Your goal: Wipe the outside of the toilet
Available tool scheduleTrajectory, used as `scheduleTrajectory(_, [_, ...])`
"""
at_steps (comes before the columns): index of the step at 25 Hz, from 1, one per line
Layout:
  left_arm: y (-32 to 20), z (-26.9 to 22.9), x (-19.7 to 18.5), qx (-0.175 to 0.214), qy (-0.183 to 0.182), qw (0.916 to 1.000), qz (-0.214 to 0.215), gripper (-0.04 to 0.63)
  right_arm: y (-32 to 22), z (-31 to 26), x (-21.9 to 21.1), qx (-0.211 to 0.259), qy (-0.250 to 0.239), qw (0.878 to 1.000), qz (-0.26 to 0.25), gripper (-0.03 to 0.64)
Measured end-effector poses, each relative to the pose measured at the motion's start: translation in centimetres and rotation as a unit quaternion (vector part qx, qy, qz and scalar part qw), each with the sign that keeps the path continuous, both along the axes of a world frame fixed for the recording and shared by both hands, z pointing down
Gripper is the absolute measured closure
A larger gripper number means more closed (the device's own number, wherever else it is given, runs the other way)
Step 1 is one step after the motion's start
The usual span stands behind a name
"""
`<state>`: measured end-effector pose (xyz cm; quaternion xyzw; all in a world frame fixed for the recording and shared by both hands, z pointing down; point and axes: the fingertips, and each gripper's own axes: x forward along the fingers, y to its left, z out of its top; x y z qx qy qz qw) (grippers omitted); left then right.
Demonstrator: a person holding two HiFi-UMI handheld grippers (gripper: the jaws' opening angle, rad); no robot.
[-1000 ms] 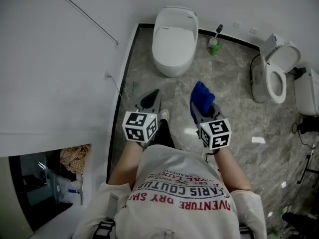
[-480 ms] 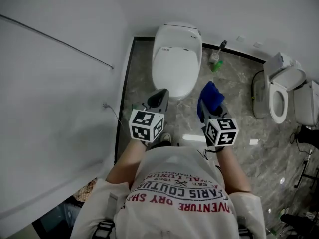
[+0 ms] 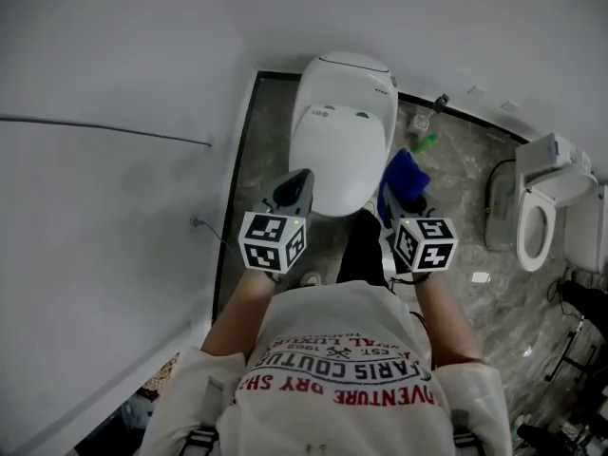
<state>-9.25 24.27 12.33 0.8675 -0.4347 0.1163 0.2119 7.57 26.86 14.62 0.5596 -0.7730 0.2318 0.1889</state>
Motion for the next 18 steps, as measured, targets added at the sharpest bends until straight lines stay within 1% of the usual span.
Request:
scheduleTrajectory(3, [-4.9, 0.9, 1.0, -0.002, -0.006, 0.9996, -0.028, 0.589, -5.8, 0.6, 1.2, 0.006, 0.002, 1.000, -0.025, 0.541])
scheduleTrajectory(5, [-8.0, 1.2, 2.6, -0.008, -0.006, 0.9990, -0.044, 0.589, -9.6, 0.8, 2.3, 0.001, -0.002, 0.999, -0.049, 0.541])
scheduleTrajectory(8, [-12.8, 1.6, 5.6, -0.021, -0.008, 0.9977, -0.064, 0.589, -15.7, 1.5, 4.8, -0.020, -0.008, 0.997, -0.078, 0.541])
scheduleTrajectory(12, [-19.2, 2.9, 8.7, -0.047, -0.005, 0.9941, -0.098, 0.589, -23.6, 3.6, 8.6, -0.052, -0.004, 0.993, -0.102, 0.541])
scheduleTrajectory(16, [-24.7, 6.1, 9.9, -0.068, -0.011, 0.9898, -0.124, 0.589, -30.5, 7.2, 12.0, -0.075, 0.022, 0.989, -0.123, 0.541])
scheduleTrajectory(18, [-26.8, 7.9, 10.1, -0.082, -0.015, 0.9870, -0.137, 0.589, -33.5, 9.2, 13.5, -0.085, 0.025, 0.988, -0.128, 0.541])
